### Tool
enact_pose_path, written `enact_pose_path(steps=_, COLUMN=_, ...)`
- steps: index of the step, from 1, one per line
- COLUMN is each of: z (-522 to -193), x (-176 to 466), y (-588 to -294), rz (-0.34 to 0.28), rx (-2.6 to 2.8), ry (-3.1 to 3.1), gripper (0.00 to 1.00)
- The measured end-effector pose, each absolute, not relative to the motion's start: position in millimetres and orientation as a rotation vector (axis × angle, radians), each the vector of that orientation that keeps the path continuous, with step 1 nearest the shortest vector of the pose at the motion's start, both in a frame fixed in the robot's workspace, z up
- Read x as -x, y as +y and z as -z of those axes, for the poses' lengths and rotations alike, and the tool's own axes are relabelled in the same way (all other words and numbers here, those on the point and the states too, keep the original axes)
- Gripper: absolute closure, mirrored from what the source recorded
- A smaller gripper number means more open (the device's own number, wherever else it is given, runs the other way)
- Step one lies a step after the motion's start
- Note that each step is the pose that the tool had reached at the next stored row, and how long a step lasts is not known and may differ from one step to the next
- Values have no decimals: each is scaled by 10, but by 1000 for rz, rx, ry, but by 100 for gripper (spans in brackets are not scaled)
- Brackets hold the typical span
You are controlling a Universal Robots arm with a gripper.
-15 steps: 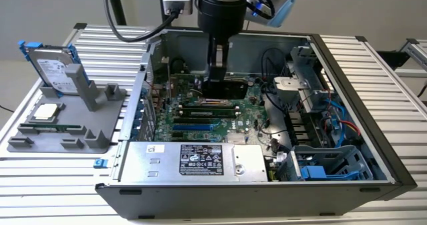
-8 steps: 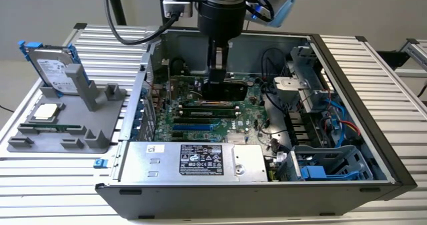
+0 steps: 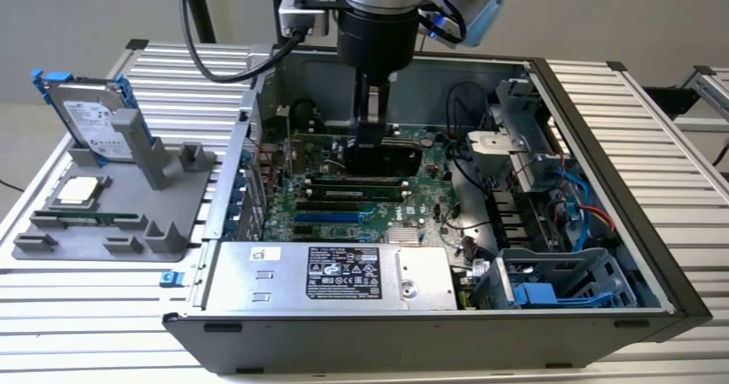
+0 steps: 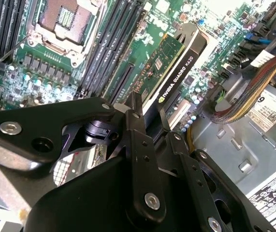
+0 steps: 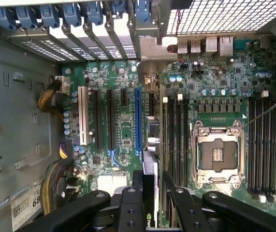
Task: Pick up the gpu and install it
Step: 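Insert the gpu into the slot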
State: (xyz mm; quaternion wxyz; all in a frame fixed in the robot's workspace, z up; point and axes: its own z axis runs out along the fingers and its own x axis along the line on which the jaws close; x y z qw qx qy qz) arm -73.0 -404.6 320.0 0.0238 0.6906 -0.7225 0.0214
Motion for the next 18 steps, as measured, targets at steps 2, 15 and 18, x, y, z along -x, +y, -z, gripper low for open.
enact_pose_path(steps=2, z=-3187, x=730, y=-4046, rz=-69, rx=-2136, ry=-2235, gripper=100)
enact_pose_path(steps=15, z=-3101, x=730, y=-4044, rz=-94, rx=-2124, ry=-2223, gripper=100)
enact_pose_path(steps=18, z=-3087, x=730, y=-4044, rz=-100, rx=-2122, ry=-2220, gripper=100)
